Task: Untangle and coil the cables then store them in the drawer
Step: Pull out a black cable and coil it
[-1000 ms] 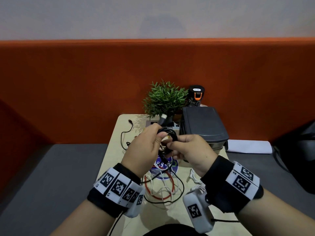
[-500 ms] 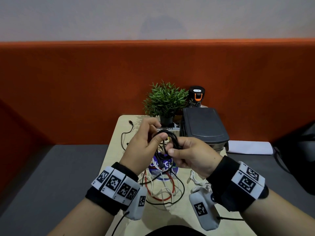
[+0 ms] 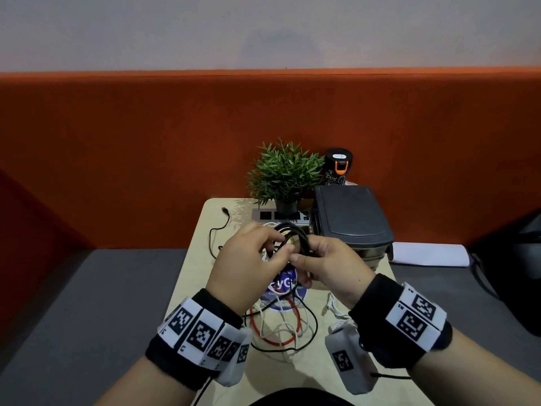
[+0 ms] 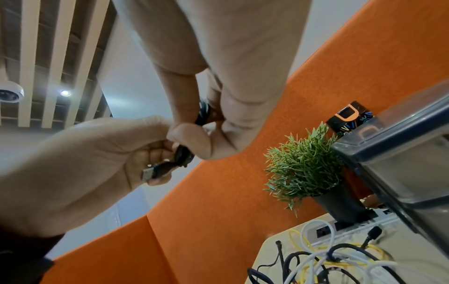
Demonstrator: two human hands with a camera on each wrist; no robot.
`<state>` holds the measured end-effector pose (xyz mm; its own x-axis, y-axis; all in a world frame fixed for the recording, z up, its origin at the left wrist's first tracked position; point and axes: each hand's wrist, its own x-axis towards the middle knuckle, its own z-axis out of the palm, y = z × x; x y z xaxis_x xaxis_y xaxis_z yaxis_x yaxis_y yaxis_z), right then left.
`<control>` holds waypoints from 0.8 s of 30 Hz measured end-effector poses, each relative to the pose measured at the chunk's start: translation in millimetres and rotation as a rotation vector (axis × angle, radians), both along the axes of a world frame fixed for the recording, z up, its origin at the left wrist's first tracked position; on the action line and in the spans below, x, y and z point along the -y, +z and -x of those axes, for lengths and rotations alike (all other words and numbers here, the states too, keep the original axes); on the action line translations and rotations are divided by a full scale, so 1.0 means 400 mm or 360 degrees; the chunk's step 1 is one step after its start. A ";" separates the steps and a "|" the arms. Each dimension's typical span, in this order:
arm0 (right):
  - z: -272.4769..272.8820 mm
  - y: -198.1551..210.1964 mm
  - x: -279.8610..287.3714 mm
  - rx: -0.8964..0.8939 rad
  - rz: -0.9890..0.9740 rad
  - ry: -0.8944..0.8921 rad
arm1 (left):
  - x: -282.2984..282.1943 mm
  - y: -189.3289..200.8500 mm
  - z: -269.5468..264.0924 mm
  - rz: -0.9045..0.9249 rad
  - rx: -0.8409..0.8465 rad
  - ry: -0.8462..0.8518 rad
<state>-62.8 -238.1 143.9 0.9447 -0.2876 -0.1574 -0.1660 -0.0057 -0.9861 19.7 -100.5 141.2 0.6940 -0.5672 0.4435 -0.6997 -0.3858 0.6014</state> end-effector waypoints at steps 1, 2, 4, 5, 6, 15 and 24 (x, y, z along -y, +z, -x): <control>-0.001 0.002 -0.002 -0.0006 -0.0024 -0.0020 | 0.004 -0.001 0.003 -0.0048 0.0043 0.0018; -0.001 0.003 -0.004 -0.0011 -0.0047 -0.0045 | 0.007 -0.002 0.007 -0.0096 0.0089 0.0031; -0.003 0.005 -0.007 -0.0004 -0.0070 -0.0075 | 0.011 -0.004 0.013 -0.0114 0.0143 0.0041; -0.004 0.006 -0.008 0.0008 -0.0092 -0.0086 | 0.011 -0.003 0.016 -0.0090 0.0138 0.0033; -0.004 0.008 -0.008 0.0020 -0.0135 -0.0105 | 0.011 -0.004 0.019 -0.0062 0.0120 0.0014; -0.006 0.017 -0.001 0.0058 -0.0450 -0.0221 | 0.002 -0.019 0.020 0.0423 -0.0057 -0.0122; -0.014 0.011 -0.006 -0.0016 -0.0594 -0.0248 | -0.002 -0.052 -0.001 0.0445 0.0091 -0.0144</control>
